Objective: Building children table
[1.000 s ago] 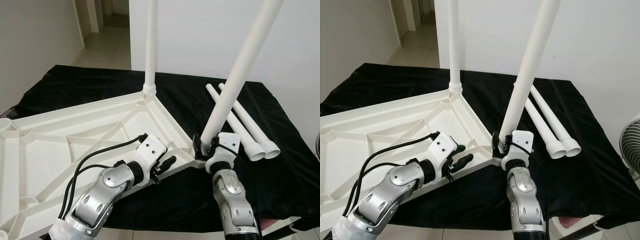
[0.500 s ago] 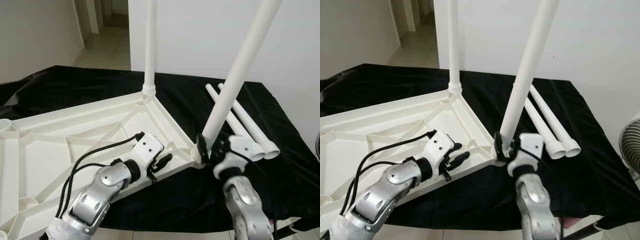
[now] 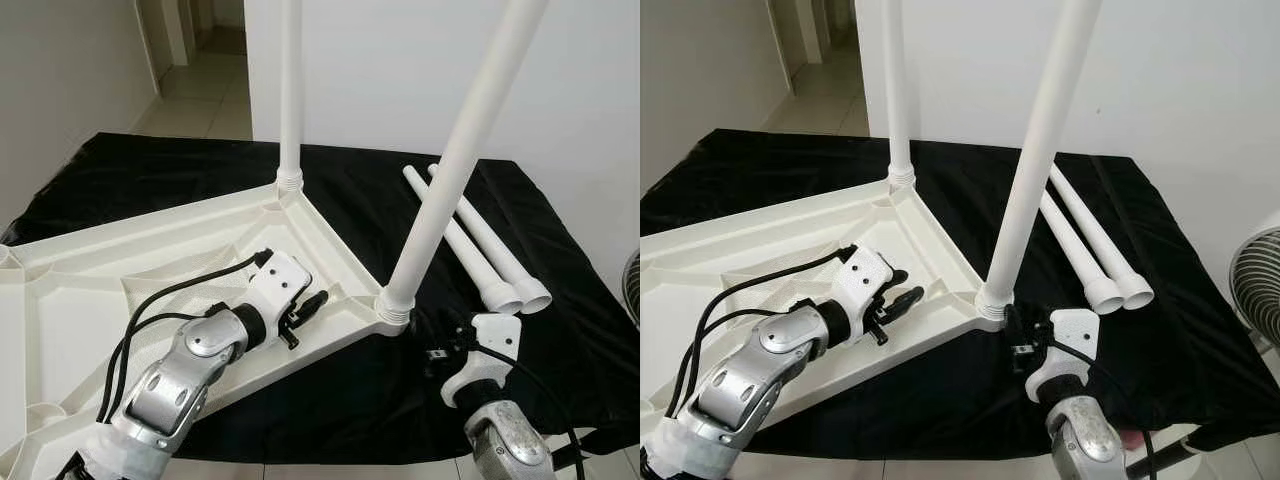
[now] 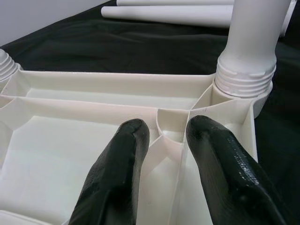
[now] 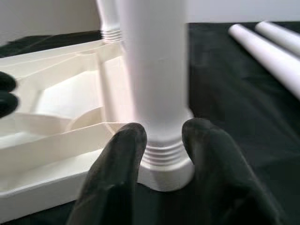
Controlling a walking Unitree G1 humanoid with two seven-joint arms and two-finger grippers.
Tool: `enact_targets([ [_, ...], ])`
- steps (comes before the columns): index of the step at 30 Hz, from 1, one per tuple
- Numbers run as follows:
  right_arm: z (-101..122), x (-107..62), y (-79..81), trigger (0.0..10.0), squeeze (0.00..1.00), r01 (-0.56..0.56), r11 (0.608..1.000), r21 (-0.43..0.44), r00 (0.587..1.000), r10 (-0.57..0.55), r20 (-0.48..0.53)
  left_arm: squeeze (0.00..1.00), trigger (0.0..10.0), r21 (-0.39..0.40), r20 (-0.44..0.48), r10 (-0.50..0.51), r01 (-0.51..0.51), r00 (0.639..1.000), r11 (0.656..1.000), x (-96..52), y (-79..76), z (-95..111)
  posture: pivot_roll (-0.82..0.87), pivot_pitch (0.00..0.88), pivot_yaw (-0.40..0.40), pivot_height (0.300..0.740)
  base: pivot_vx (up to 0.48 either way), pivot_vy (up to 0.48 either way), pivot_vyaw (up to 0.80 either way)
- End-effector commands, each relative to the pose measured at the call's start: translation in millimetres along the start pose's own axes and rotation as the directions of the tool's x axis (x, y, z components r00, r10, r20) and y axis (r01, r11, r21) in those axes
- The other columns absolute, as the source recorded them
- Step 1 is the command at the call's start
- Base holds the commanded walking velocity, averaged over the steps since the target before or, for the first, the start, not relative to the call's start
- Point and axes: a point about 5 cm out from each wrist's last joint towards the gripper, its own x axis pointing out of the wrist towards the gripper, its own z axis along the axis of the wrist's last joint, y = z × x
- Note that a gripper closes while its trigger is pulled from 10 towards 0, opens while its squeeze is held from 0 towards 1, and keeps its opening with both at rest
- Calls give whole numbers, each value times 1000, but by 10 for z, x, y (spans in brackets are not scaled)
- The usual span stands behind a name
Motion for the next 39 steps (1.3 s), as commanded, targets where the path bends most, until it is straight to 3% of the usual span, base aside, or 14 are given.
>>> enact_targets([
  [1, -18, 50, 63, 10000, 0, -106, 994, 19, 994, 107, -37, 0, 10000, 16, -4, -101, 101, 995, 995, -14, -107, 18, -23, 75, -11, 740, 0, 0, 0],
  [3, -18, 50, 63, 10000, 0, -106, 994, 19, 994, 107, -37, 0, 10000, 16, -4, -101, 101, 995, 995, -14, -107, 18, -23, 75, -11, 740, 0, 0, 0],
  [7, -4, 148, 45, 10000, 0, -208, 977, 48, 976, 211, -58, 0, 10000, 18, -11, -121, 121, 993, 993, -40, -167, 22, 2, 78, -23, 740, 0, 0, 0],
  [8, 9, 207, 21, 10000, 0, -276, 960, 49, 958, 279, -63, 0, 10000, 20, -18, -122, 122, 992, 992, -72, -195, 16, 13, 82, -29, 740, 0, 0, 0],
  [11, 17, 240, -7, 10000, 0, -299, 953, 50, 951, 301, -65, 0, 10000, 19, -21, -122, 123, 992, 992, -86, -210, 13, 21, 83, -33, 740, 0, 0, 0],
  [19, 84, 447, -193, 10000, 0, -424, 905, 27, 901, 425, -92, 0, 10000, 21, -37, -132, 133, 991, 991, -139, -338, -2, 32, 88, -51, 740, 0, 0, 0],
  [23, 92, 483, -209, 10000, 0, -447, 894, 26, 888, 448, -101, 0, 10000, 15, -37, -126, 127, 991, 992, -132, -348, 7, 35, 87, -56, 740, 0, 0, 0],
  [28, 106, 648, -351, 10000, 0, -477, 879, -19, 874, 472, -112, 0, 10000, 6, -50, -113, 114, 992, 993, -119, -377, 25, 34, 86, -55, 740, 0, 0, 0],
  [39, 147, 858, -541, 10000, 0, -436, 896, -84, 898, 429, -95, 0, 10000, -11, -103, -94, 93, 990, 996, -87, -350, -11, 33, 81, -39, 740, 0, 0, 0],
])
